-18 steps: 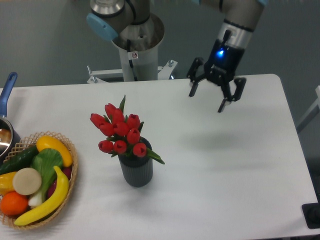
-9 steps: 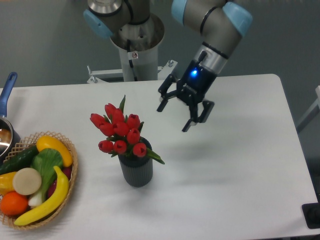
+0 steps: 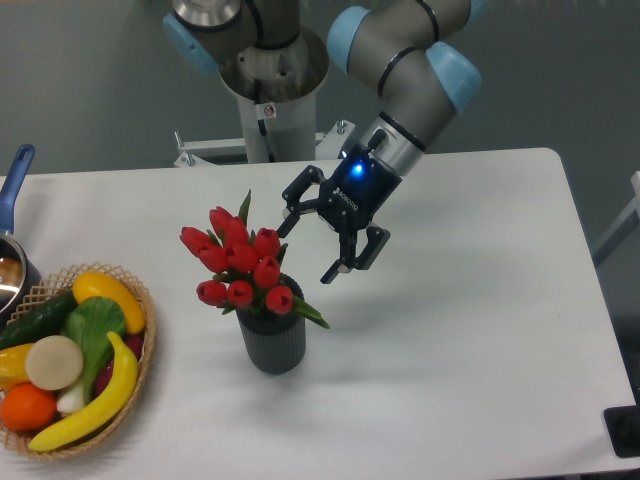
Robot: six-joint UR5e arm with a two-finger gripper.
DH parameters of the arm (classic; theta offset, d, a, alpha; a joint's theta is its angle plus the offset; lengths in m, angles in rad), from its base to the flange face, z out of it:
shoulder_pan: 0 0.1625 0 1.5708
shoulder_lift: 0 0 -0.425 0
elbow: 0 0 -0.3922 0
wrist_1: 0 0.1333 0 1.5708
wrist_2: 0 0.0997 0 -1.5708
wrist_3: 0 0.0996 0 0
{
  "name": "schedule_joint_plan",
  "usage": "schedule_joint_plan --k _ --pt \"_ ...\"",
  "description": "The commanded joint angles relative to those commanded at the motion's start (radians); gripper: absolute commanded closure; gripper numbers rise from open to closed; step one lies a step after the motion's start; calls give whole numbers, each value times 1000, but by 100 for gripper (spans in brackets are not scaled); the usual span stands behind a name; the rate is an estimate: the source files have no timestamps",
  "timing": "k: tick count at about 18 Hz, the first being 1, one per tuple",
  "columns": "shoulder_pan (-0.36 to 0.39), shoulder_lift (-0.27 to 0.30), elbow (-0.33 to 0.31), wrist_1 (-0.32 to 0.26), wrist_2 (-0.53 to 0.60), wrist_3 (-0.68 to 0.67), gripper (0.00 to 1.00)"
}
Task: Pick up the flowers from the vase
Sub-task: 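Lower the open gripper toward the red tulip stems above the vase, then close the gripper around the tulip stems just below the blooms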
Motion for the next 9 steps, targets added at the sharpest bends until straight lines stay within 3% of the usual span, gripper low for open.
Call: schedule_joint_plan --k 4,9 --pt "-40 -41 5 45 -2 -2 0" --pt "-67 -74 32 52 -2 -32 0"
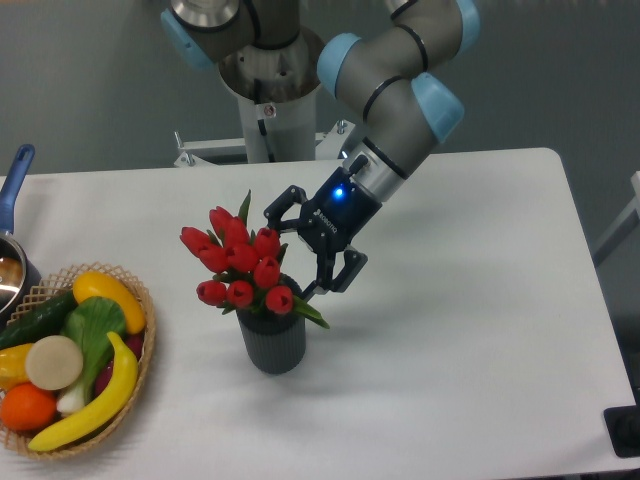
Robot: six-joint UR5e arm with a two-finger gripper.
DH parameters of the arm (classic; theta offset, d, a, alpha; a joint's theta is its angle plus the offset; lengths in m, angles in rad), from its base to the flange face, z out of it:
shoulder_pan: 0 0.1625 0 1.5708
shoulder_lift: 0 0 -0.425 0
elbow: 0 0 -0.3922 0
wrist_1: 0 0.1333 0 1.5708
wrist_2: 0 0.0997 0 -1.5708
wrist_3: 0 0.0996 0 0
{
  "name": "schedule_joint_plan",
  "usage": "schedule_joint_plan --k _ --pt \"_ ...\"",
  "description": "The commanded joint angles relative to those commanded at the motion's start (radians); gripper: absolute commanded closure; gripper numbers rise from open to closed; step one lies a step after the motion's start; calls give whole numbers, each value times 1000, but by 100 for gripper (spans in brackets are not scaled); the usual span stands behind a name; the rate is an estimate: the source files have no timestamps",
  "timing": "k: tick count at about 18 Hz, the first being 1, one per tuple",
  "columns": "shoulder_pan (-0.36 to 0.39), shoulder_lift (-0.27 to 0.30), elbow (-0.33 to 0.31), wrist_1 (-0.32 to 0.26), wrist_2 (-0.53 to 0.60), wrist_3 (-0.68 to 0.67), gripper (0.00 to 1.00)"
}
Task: Pick up the flowers from the vase
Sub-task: 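Close the gripper around the tulip stems just below the blooms, then lift the gripped tulips straight up out of the dark vase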
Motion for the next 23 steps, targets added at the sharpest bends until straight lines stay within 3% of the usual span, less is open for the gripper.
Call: schedule_joint_plan --k 7,12,14,19,23 --pt "-34 -15 5 21 0 -2 0" --pt "-34 -14 5 23 2 -2 11" --pt "-34 -11 0 21 3 -2 28" --pt "-34 -6 -1 21 3 -9 55" --pt "-31 -3 3 23 2 -34 60"
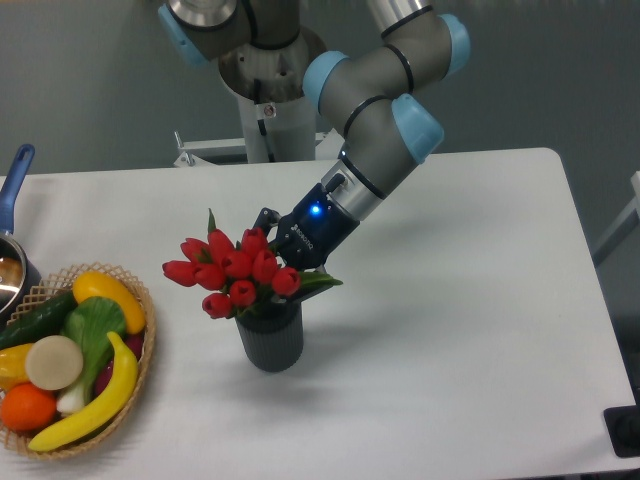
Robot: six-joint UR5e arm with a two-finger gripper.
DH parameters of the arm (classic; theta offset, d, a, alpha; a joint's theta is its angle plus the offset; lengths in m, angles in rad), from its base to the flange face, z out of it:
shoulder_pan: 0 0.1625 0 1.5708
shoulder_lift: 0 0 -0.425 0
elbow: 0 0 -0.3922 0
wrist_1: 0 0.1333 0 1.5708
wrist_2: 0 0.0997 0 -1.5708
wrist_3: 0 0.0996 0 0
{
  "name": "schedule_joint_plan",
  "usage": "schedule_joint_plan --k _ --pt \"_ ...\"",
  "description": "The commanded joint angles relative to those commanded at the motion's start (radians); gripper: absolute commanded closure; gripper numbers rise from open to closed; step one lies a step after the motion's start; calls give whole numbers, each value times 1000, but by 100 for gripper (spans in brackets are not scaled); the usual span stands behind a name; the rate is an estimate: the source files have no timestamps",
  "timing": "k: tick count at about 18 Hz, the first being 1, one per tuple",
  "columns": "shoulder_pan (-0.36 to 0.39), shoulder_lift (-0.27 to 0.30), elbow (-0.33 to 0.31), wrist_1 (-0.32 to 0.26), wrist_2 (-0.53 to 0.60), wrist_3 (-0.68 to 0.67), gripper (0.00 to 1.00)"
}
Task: Pick up the flowers from the vase
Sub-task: 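Lift the gripped tulips straight up out of the dark vase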
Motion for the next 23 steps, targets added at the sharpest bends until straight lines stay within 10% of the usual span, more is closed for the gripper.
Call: schedule_joint_plan --k 23 --pt "71 110 78 -2 -206 -423 61"
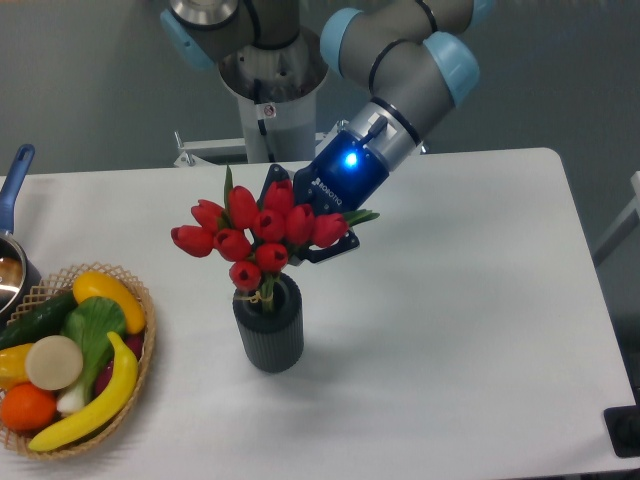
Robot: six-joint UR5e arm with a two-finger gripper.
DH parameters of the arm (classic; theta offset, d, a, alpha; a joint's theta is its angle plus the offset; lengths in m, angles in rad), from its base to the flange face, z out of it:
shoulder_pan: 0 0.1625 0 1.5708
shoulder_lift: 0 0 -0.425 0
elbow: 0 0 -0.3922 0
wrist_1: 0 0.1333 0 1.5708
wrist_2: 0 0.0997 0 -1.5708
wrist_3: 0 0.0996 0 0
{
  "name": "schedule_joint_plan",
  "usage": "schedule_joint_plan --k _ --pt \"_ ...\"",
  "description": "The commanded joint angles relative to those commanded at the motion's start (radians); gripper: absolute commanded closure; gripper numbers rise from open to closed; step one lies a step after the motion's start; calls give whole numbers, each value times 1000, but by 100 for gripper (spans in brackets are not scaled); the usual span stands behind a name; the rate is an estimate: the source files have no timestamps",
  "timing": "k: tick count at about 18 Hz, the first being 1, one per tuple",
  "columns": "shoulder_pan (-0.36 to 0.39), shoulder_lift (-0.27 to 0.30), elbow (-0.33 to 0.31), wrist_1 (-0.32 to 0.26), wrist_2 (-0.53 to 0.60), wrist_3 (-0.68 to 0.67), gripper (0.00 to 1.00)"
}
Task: Pick up the flowers from the vase
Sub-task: 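Lift the gripped tulips straight up out of the dark vase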
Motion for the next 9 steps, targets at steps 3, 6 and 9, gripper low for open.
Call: schedule_joint_plan --k 3,6,9 --pt "17 8 14 0 -44 -72 63" --pt "52 17 38 0 -90 -169 64" --pt "67 18 54 0 -120 -189 63"
